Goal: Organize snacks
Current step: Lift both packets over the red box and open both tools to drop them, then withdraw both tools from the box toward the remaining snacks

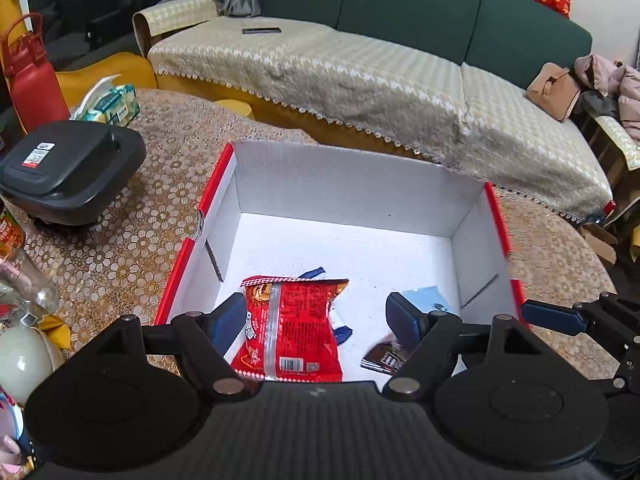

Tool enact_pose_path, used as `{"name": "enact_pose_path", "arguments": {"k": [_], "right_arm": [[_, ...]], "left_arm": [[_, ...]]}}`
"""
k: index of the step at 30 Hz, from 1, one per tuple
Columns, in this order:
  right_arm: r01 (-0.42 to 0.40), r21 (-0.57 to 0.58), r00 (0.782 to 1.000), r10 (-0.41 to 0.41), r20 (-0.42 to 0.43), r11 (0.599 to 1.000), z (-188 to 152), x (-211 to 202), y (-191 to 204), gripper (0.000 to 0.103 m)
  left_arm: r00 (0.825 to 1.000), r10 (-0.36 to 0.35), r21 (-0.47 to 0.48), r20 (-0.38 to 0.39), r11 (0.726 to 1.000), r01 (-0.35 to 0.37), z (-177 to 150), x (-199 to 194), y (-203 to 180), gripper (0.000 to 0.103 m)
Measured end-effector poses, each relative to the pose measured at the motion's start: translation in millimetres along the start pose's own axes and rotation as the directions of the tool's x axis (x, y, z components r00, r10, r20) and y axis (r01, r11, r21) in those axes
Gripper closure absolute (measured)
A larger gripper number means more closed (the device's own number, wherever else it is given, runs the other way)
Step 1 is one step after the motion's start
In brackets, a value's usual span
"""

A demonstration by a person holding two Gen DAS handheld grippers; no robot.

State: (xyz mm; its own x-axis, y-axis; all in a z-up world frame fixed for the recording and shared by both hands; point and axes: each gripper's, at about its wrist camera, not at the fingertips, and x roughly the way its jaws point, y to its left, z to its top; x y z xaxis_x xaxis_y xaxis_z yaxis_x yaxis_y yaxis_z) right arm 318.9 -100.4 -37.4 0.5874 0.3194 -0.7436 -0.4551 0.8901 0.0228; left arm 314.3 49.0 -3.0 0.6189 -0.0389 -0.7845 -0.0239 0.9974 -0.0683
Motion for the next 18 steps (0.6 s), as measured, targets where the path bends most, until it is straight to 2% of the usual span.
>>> {"name": "enact_pose_path", "arguments": {"k": [3, 7, 11, 18], "right_arm": [[-0.006, 0.005, 1.0, 0.006, 0.009, 1.0, -2.0, -12.1, 0.5, 0.041], [-0.018, 0.008, 0.999, 0.018, 0.036, 1.0, -7.8, -31.6, 1.9, 0.023], [-0.032, 0.016, 0.998, 0.031, 0.053, 0.999, -15.3, -49.9, 2.3, 0.021], [-0.048, 0.025, 0.996, 0.046, 0.079, 0.999, -38.4, -79.5, 2.2, 0.003]], "left_arm": [[1.0, -0.005, 0.008, 0.018, 1.0, 0.005, -3.9, -15.0, -2.8, 0.021], [0.999, -0.017, 0.012, 0.036, 1.0, 0.017, -10.5, -34.5, -5.9, 0.02], [0.998, -0.026, 0.018, 0.052, 1.0, 0.025, -20.4, -53.6, -8.0, 0.018], [0.995, -0.052, 0.013, 0.083, 0.999, 0.051, -45.1, -85.1, -8.7, 0.013]]}}
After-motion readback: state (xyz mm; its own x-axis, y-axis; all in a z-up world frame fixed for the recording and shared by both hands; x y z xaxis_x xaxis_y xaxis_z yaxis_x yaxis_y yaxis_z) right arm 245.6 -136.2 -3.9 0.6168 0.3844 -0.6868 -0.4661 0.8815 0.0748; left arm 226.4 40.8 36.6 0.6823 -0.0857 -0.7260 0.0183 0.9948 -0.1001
